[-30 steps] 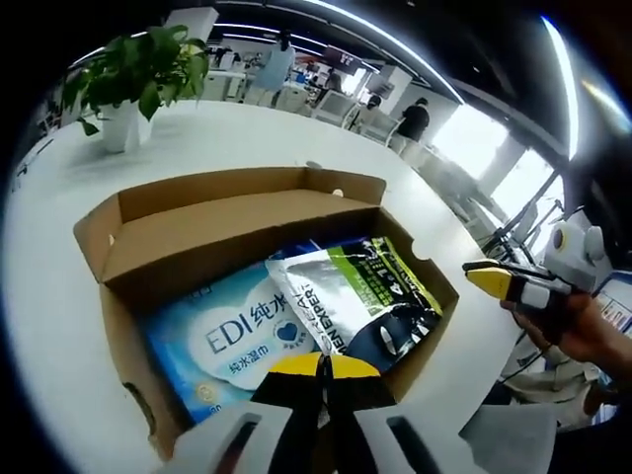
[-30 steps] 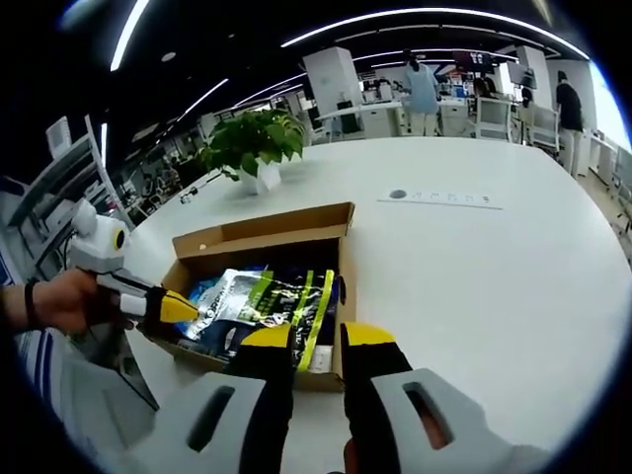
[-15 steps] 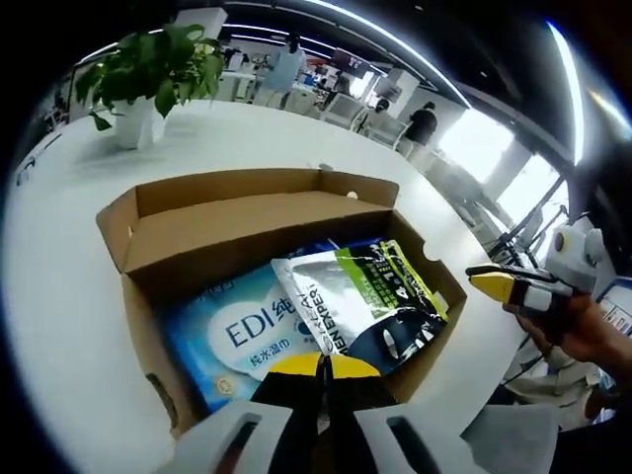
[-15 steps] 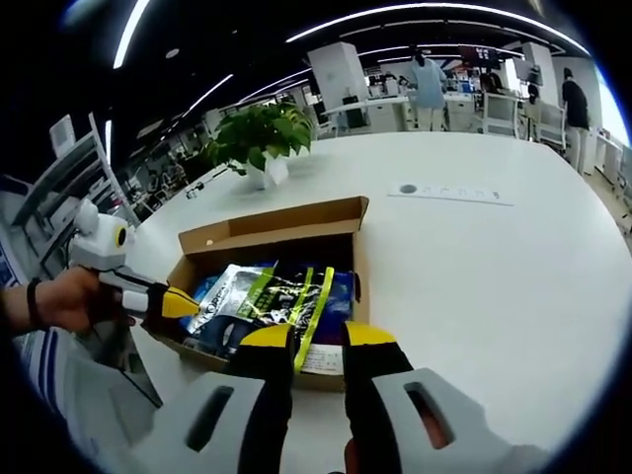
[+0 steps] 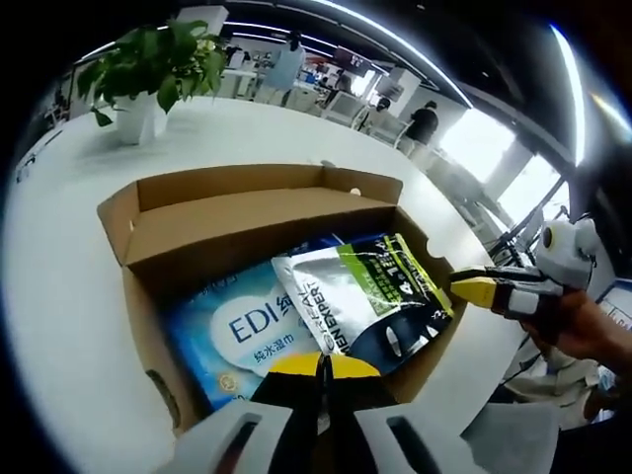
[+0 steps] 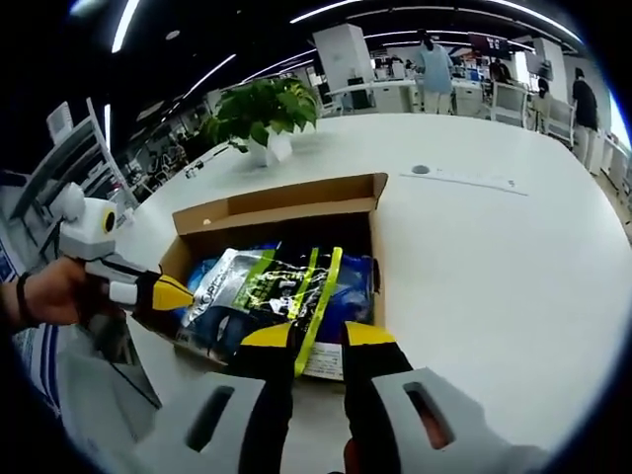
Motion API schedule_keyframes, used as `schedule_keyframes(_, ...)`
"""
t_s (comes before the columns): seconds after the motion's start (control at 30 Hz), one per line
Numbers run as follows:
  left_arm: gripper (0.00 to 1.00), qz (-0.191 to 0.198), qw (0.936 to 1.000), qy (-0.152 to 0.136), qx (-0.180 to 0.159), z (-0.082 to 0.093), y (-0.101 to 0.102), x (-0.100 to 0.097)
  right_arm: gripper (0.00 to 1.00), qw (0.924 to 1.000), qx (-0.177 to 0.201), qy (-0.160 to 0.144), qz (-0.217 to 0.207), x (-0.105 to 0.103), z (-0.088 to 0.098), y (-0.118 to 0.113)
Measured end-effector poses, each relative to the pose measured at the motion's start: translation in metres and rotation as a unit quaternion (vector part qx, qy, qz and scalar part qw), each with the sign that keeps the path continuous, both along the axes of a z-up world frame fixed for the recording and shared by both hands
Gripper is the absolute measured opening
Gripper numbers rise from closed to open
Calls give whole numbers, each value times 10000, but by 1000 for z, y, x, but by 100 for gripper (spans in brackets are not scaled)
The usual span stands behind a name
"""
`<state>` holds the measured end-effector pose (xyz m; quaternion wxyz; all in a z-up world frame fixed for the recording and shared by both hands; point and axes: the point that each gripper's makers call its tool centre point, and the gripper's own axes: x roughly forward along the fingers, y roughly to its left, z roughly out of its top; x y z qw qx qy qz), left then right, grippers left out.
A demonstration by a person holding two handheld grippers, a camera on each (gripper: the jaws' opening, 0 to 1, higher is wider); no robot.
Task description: Operate the shoe box by opening the lid, removing the specified soft item, and placing it in the target area until the item is outside and the box remains undamaged.
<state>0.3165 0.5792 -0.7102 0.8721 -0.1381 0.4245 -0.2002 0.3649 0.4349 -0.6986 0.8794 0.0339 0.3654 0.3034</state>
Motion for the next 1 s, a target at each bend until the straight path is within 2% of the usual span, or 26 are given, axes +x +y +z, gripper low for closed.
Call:
schedule_keyframes(0.23, 0, -17, 10000, 46, -10, -1, 2, 1, 16, 9997, -1, 247, 64, 9, -12, 12)
schedule_keyframes(0.37, 0, -33, 10000, 59, -15, -2, 1, 2, 8, 9992, 56, 398, -35, 9, -17, 10)
schedule_keyframes(0.53, 0, -37, 10000, 82, -7, -2, 1, 3, 4, 9989, 233, 404, -80, 7, -14, 12)
schedule_keyframes(0.63, 0, -92, 9999, 58, -37, 0, -2, 3, 0, 9960, 679, 513, -288, 7, -7, 14)
schedule_keyframes(0.83, 0, -251, 9997, -16, 5, 7, -13, 3, 0, 9966, 661, 417, -243, 2, -4, 14)
schedule_keyframes(1.0, 0, -311, 9995, -37, 55, 9, -16, 4, 0, 9958, 804, 322, -312, 2, 7, 12)
